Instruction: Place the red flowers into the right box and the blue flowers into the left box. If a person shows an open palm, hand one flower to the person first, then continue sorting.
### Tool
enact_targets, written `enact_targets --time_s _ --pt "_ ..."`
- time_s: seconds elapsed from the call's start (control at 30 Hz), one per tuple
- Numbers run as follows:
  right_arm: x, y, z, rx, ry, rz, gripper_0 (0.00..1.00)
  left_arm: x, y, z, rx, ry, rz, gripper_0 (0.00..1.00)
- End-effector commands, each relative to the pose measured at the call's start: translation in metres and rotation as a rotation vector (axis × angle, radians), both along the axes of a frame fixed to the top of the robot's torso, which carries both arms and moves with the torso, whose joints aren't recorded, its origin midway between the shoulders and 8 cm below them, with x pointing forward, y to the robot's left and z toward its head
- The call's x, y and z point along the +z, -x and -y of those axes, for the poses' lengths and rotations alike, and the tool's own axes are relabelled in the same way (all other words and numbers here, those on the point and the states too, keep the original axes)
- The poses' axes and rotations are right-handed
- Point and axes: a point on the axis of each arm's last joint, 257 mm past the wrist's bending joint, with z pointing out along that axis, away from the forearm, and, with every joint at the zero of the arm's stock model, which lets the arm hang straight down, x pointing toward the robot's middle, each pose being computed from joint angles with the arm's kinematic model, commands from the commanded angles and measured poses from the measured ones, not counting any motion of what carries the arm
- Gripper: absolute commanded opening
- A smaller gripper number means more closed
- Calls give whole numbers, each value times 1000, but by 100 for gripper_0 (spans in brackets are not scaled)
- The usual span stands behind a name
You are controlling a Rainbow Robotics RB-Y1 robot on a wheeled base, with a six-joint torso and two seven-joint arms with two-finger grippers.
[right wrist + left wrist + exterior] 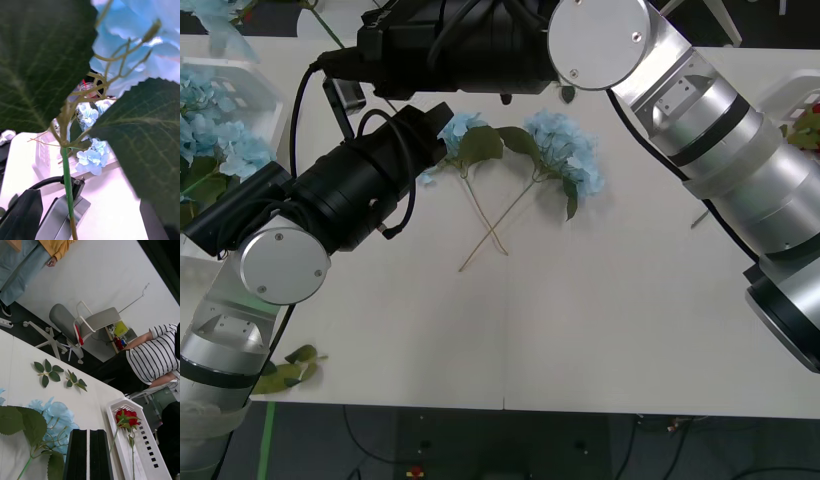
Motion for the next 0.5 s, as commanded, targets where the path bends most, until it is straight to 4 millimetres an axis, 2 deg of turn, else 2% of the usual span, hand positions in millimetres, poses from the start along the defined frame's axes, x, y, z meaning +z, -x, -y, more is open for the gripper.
enact_targets --time_s 0.03,0.07,0.17,0.27,0.4,0.47,0.5 --pt "29 -1 35 7 32 -54 76 23 -7 -28 36 -52 68 0" --pt "28 -2 41 4 41 -72 76 24 -8 -34 42 -54 68 0" --pt "22 -5 71 -29 78 -192 76 30 -14 -73 84 -63 62 0" --pt "16 -7 90 -83 83 -313 76 38 -20 -113 118 -73 45 0" --pt "10 -22 116 -215 54 -494 79 39 -29 -193 172 -172 -47 0" --pt "3 -27 130 -279 53 -569 79 38 -29 -227 191 -224 -101 0" --pt "-3 -29 140 -334 49 -647 79 36 -27 -255 206 -256 -157 0"
